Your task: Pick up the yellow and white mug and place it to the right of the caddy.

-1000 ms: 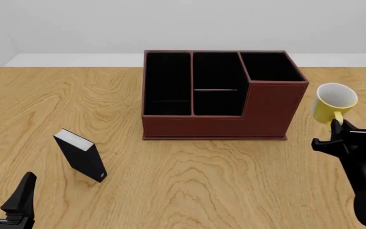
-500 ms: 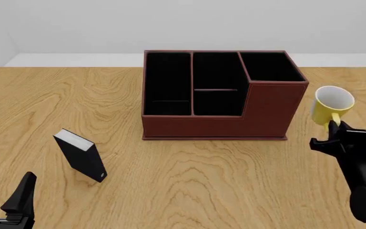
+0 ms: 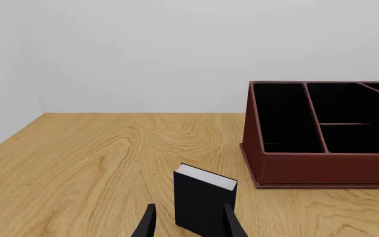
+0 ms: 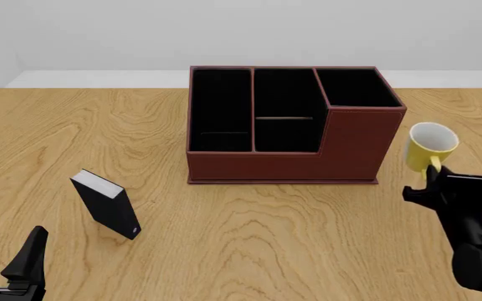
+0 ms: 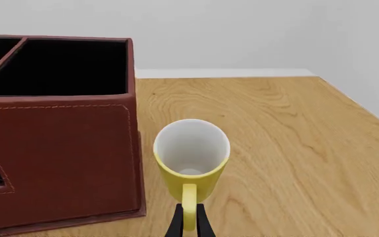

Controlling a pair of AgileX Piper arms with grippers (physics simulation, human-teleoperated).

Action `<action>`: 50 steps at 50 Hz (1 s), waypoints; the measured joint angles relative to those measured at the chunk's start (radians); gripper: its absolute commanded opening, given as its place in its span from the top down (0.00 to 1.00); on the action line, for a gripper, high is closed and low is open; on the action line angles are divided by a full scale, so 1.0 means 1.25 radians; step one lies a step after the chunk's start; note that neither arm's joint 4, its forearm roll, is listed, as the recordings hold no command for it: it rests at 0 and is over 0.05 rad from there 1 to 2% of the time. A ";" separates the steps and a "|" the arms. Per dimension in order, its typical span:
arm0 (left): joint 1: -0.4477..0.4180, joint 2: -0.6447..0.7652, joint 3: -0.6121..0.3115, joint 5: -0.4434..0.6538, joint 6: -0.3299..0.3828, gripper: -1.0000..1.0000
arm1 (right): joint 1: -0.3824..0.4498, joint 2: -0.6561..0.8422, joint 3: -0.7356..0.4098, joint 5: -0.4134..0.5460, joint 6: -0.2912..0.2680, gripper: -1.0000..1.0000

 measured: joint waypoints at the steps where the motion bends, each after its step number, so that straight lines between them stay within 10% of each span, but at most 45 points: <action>1: 0.000 0.000 0.000 0.000 0.000 0.00 | 0.000 0.004 0.000 -0.002 0.000 1.00; 50: 0.000 0.000 0.000 0.000 0.000 0.00 | -0.003 0.179 -0.038 -0.084 0.011 1.00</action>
